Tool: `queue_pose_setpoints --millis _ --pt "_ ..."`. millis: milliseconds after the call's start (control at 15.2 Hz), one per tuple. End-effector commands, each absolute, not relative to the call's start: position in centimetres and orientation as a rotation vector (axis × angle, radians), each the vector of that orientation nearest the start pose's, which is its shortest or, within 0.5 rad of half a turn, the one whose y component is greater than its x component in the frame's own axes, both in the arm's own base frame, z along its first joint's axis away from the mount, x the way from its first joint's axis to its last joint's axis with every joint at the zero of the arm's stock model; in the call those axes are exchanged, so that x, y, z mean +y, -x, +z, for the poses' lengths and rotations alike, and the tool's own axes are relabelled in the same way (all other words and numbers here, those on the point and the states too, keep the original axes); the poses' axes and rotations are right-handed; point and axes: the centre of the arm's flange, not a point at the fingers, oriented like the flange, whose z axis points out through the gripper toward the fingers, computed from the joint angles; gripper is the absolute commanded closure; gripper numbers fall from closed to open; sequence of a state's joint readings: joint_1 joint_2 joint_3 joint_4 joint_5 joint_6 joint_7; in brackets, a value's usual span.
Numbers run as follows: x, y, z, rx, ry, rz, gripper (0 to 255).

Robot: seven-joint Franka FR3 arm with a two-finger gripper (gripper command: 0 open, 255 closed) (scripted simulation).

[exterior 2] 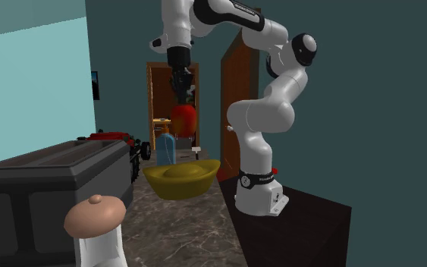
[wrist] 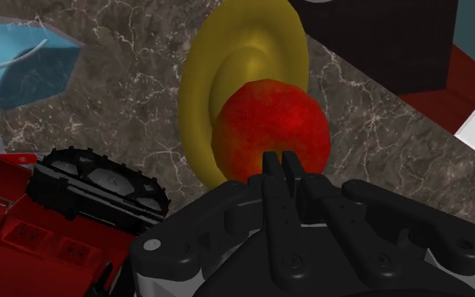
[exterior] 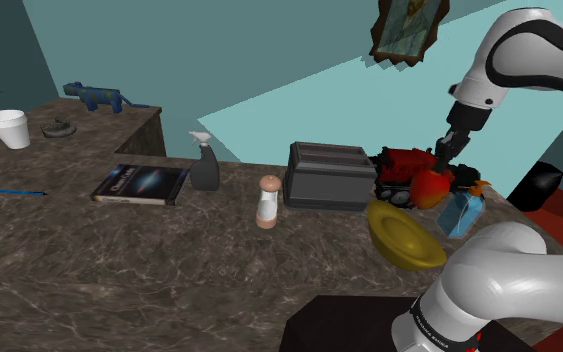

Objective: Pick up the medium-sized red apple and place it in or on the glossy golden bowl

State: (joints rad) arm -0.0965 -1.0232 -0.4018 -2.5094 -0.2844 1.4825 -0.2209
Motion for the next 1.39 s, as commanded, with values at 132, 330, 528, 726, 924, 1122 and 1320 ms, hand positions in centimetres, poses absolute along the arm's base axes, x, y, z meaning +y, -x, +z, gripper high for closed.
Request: queue_pose_setpoints --millis 132,330,528,726,924,1122,1320 --pt "-18.1 -19.9 52.6 0.162 3.071 0.041 255" --pt "-18.1 -19.9 51.0 0.162 3.071 0.041 255" --pt "-18.1 -19.9 49.4 0.162 3.071 0.041 255" --pt "-18.1 -19.9 47.8 0.162 3.071 0.041 255" --pt "-18.1 -19.9 46.2 0.162 3.071 0.041 255" --pt "-18.1 -19.9 44.9 0.162 3.071 0.041 255" --pt "-18.1 -19.9 44.9 0.162 3.071 0.041 255"
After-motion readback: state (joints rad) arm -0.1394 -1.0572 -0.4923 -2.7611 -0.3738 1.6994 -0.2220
